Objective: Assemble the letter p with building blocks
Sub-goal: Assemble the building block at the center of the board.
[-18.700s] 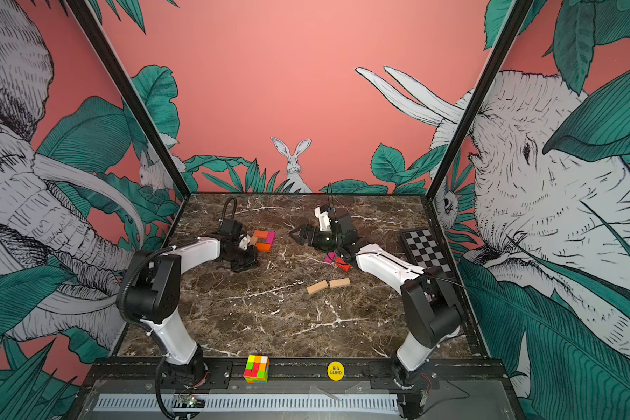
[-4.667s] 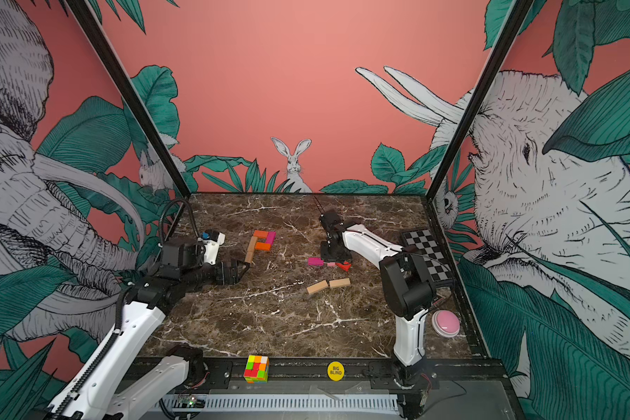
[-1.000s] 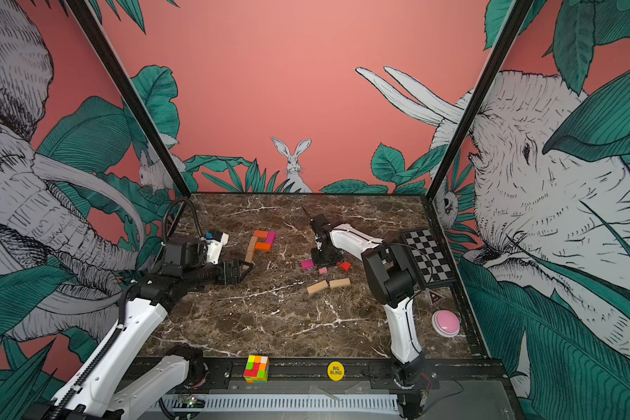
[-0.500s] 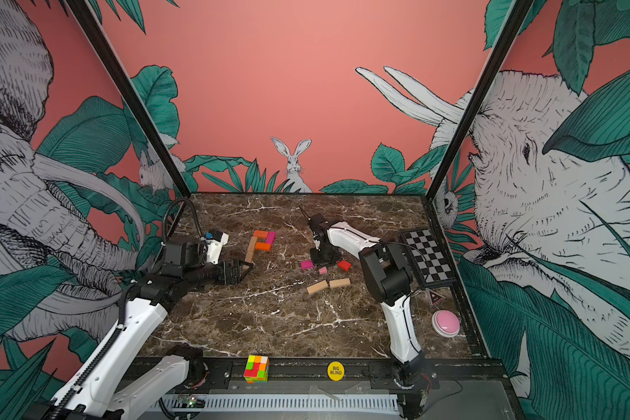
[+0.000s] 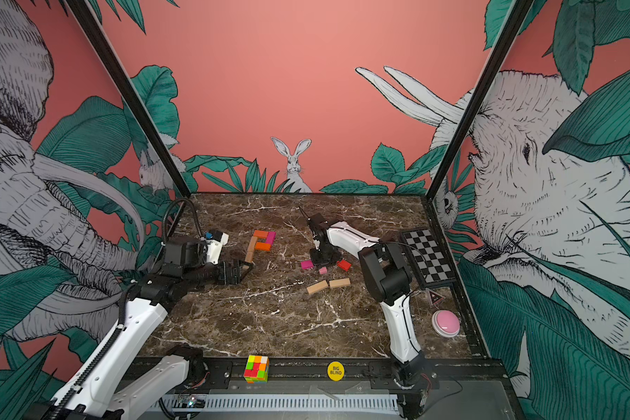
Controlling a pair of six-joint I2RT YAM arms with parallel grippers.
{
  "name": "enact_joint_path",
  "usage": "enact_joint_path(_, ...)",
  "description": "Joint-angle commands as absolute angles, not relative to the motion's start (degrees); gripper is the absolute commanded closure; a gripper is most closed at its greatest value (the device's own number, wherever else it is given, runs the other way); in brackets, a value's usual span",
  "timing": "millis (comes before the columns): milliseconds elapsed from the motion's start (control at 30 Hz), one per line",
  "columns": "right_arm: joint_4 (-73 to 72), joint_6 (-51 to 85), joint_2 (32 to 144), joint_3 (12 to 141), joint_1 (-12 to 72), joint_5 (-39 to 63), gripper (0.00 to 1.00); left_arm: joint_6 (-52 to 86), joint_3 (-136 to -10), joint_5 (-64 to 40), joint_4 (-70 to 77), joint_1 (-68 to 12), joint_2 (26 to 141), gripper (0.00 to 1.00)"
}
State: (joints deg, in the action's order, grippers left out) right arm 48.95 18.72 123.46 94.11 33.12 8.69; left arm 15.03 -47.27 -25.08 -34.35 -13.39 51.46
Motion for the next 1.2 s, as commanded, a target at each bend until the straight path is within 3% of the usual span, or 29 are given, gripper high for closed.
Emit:
enact_joint_path(0, 51.3, 18.4, 126.3, 93.6, 33.7, 8.1, 0.64, 15.2, -46.7, -25.5, -33.7, -13.1, 51.2, 0.01)
enact_joint_path(900, 51.0, 18.9, 117.6, 92.9, 33.7, 6.4, 0.42, 17.5, -46.3, -21.1, -34.9, -13.1, 50.3, 0.01)
enact_joint_path(1167, 50.4, 18.3, 106.4, 90.7, 33.4, 3.3, 0.32, 22.4, -46.1, -29.7, -29.4, -14.5, 53.8, 0.02)
